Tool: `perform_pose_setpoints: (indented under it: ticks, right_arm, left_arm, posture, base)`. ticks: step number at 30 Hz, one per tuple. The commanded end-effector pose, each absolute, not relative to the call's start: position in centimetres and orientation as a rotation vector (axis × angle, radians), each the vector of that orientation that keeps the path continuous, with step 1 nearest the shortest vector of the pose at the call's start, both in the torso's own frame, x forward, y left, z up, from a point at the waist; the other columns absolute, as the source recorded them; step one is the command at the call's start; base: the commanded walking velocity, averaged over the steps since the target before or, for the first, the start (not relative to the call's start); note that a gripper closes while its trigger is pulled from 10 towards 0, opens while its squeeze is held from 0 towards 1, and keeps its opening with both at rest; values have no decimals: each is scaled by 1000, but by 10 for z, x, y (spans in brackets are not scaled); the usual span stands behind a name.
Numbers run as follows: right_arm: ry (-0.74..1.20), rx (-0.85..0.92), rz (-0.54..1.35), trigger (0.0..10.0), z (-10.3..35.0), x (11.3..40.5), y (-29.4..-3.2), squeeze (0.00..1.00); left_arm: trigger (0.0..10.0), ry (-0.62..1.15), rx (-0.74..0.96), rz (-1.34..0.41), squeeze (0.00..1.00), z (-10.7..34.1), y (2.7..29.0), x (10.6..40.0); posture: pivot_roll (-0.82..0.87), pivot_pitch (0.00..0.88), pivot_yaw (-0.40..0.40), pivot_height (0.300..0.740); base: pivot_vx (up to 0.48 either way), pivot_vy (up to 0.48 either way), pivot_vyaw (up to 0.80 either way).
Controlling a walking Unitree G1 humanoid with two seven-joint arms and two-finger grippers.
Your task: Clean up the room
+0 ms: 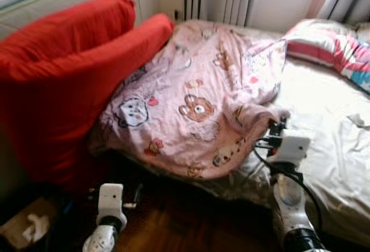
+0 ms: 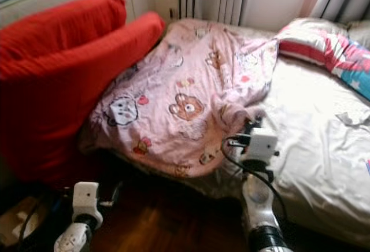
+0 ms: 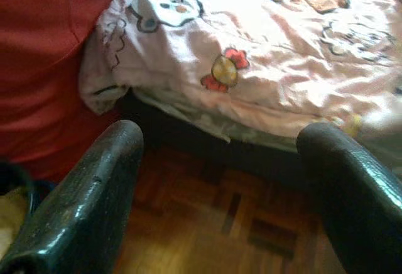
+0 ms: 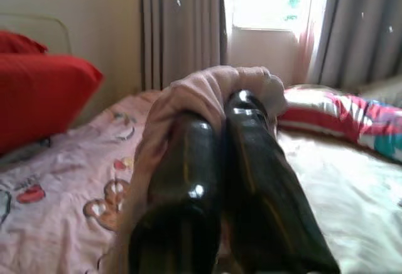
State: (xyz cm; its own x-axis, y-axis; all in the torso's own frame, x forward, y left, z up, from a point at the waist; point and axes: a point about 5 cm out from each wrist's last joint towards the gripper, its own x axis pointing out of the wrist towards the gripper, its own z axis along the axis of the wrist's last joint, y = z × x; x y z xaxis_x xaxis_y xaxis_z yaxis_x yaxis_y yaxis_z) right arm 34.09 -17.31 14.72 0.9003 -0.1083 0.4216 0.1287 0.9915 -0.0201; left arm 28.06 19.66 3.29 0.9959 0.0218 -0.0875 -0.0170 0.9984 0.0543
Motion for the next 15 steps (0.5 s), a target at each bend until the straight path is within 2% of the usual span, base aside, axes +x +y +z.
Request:
perform_pose_setpoints:
  ticks: [1, 15]
  right_arm:
    - [-485, -60, -128, 10000, 157, 338, -176, 0]
    - [-560, -119, -116, 10000, 175, 323, -176, 0]
  left_arm:
    - [10000, 114, 45, 21, 0, 27, 195, 276]
    - [10000, 117, 41, 15, 0, 25, 193, 276]
  posture:
    - [26, 176, -2, 740]
    - [15, 153, -10, 740]
  base:
    - [-255, 0, 0]
    - [-240, 0, 0]
